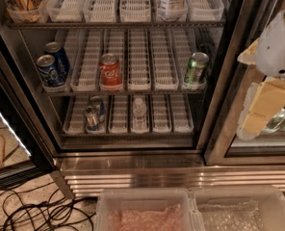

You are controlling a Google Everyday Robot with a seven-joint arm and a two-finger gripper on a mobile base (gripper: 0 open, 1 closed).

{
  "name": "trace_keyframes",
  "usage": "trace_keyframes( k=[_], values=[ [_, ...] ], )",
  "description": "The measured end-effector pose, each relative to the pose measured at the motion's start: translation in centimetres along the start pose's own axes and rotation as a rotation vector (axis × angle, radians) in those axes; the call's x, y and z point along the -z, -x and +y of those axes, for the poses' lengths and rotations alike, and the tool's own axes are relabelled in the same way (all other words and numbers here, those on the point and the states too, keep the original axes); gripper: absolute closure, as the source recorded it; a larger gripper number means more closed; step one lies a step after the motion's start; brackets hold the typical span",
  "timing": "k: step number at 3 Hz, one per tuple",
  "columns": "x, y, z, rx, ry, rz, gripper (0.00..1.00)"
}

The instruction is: Pick pepsi can from middle shelf of fridge

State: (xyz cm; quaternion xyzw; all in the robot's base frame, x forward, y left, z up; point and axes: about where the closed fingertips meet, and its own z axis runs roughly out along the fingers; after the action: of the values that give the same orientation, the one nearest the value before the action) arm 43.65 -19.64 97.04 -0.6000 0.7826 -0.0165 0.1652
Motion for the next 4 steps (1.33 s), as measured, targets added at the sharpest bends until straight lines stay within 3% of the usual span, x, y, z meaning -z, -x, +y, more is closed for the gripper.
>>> trace_keyframes(
  k=[1, 2, 3, 4],
  values=[
    [-0.7, 1.8, 1.7, 0.028, 0.043, -0.051, 0.00],
    [-0.7, 2.0, 1.8, 0.029, 0.045, -0.057, 0.00],
    [-2.7, 3.0, 2.9, -0.001, 0.053, -0.084, 0.00],
    [-8.0, 6.0, 4.8, -0.093, 0.077, -0.124, 0.00]
  ],
)
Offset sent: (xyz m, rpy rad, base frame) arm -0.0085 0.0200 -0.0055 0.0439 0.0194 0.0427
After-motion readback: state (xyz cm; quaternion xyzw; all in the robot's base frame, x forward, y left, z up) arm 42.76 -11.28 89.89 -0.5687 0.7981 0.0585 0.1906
